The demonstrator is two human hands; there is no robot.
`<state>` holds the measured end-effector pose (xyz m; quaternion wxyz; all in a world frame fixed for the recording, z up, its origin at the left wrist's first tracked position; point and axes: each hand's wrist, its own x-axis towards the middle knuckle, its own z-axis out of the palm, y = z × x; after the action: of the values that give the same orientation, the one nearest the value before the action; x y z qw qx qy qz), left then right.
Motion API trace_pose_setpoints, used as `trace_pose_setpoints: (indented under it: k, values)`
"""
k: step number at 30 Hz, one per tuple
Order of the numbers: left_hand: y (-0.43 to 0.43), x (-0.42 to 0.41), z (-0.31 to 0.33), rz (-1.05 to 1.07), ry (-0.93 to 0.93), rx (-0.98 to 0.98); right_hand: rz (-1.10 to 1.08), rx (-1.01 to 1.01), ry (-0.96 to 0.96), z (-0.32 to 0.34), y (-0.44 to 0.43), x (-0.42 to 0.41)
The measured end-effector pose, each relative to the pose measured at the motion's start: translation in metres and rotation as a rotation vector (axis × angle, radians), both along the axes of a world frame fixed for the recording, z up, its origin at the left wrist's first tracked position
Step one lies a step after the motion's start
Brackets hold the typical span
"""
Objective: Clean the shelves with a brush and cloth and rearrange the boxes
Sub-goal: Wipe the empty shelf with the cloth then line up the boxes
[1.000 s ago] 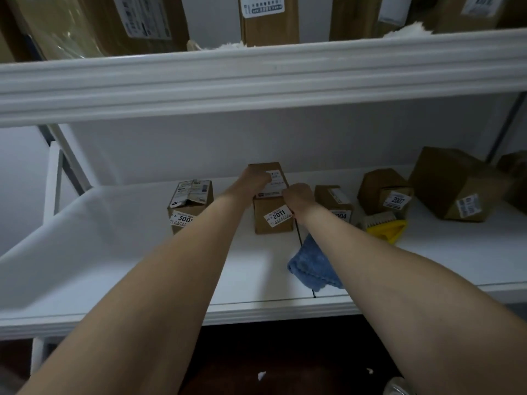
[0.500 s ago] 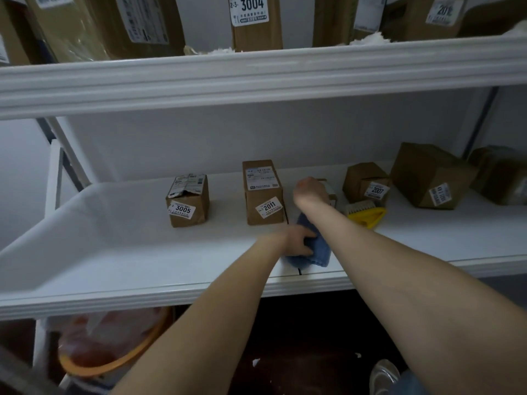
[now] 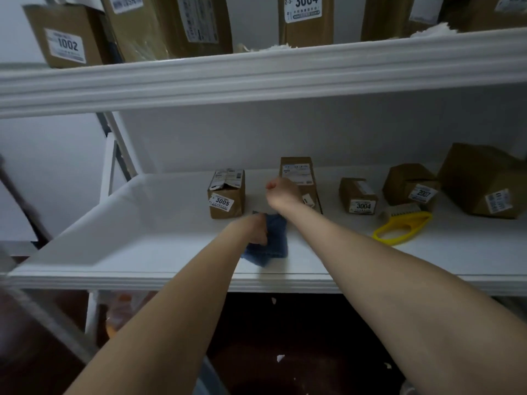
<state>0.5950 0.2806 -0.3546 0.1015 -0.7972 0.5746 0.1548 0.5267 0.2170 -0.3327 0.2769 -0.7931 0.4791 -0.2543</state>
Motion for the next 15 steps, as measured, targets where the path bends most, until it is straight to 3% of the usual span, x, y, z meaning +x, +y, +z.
trace_pose_setpoints:
  k: [3, 9, 11, 15]
  values:
    - [-0.003, 0.02, -0.013, 0.011, -0.109, -0.059, 0.028, 0.056, -0.001, -0.006, -0.004, 0.031]
    - [-0.041, 0.053, -0.011, -0.032, 0.016, -0.163, 0.094, 0.163, -0.19, -0.01, -0.03, 0.091]
    - [-0.051, 0.066, -0.006, -0.056, 0.05, -0.232, 0.07, 0.136, -0.174, -0.006, -0.043, 0.109]
    - [-0.063, 0.084, 0.002, -0.088, 0.054, -0.17, -0.01, 0.109, -0.096, -0.005, -0.057, 0.109]
